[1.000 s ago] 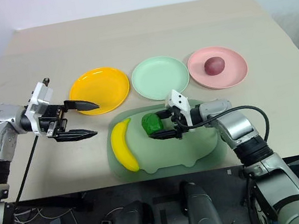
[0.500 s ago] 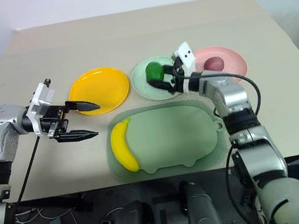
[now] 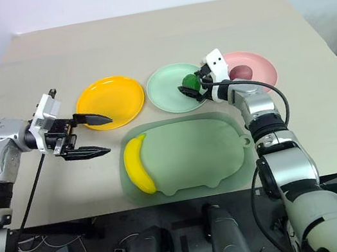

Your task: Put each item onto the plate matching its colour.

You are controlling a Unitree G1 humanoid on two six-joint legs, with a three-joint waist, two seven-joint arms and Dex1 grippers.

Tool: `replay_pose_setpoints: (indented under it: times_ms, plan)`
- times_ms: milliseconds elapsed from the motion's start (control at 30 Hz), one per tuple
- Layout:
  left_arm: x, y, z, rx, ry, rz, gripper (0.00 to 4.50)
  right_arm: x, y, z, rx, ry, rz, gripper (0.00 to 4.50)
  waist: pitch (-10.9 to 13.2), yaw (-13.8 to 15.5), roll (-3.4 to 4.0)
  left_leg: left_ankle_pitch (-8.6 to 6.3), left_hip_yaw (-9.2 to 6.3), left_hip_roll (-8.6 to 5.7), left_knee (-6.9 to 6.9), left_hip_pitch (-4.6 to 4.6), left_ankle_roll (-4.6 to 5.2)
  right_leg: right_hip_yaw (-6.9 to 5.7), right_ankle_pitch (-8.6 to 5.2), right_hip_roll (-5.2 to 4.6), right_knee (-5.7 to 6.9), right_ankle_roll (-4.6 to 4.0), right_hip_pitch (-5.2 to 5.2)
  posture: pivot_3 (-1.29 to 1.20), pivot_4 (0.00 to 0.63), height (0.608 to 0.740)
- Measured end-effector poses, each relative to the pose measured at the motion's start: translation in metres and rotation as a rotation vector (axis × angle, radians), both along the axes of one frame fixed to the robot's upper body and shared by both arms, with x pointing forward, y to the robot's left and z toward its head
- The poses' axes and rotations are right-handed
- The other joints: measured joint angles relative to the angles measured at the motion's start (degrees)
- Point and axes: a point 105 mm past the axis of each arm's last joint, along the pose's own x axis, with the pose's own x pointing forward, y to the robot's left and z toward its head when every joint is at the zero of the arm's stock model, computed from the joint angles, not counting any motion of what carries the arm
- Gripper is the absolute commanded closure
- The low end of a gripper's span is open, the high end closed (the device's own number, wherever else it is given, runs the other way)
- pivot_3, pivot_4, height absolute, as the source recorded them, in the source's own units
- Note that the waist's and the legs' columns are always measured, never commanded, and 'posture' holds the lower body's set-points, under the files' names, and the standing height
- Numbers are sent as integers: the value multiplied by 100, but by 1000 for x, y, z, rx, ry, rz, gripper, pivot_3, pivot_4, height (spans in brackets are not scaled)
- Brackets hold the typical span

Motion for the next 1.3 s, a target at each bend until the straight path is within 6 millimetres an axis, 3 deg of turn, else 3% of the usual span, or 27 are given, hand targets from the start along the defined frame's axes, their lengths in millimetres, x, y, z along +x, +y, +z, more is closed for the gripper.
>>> replay_pose_setpoints:
  times_ms: [200,300,433,767,1067,1300]
  plan:
    - [0,-3,-2,0,-6,-6,0,-22,-35,25,7,-70,108,25,0,25,-1,-1,-3,-2,2,3,1,-1,0,-2,-1,0,5,0,150,740]
    - [2,-4,-3,-1,-13,-6,0,-40,-54,24,-25,-35,179,25,0,17,0,-1,-2,-2,2,4,1,-1,0,-1,-1,0,5,0,150,740]
    - [3,-3,-5,5,-5,6,0,-65,-81,7,-148,83,275,25,0,11,0,-3,0,-1,2,5,5,-1,0,0,0,0,5,0,150,740]
    - [4,-5,-4,-39,150,40,0,-100,-74,-6,-213,147,519,25,0,35,-1,-1,0,-1,7,5,1,1,0,-1,1,1,5,0,150,740]
    - [14,-8,5,-112,253,114,0,-114,-60,-6,-227,118,623,25,0,21,-1,0,-1,-2,8,6,0,0,0,1,1,1,6,0,150,740]
    - [47,-2,9,-151,-14,342,0,-113,-59,-5,-231,99,627,25,0,35,-2,0,-3,-1,11,7,-1,-1,1,-1,0,1,9,0,150,740]
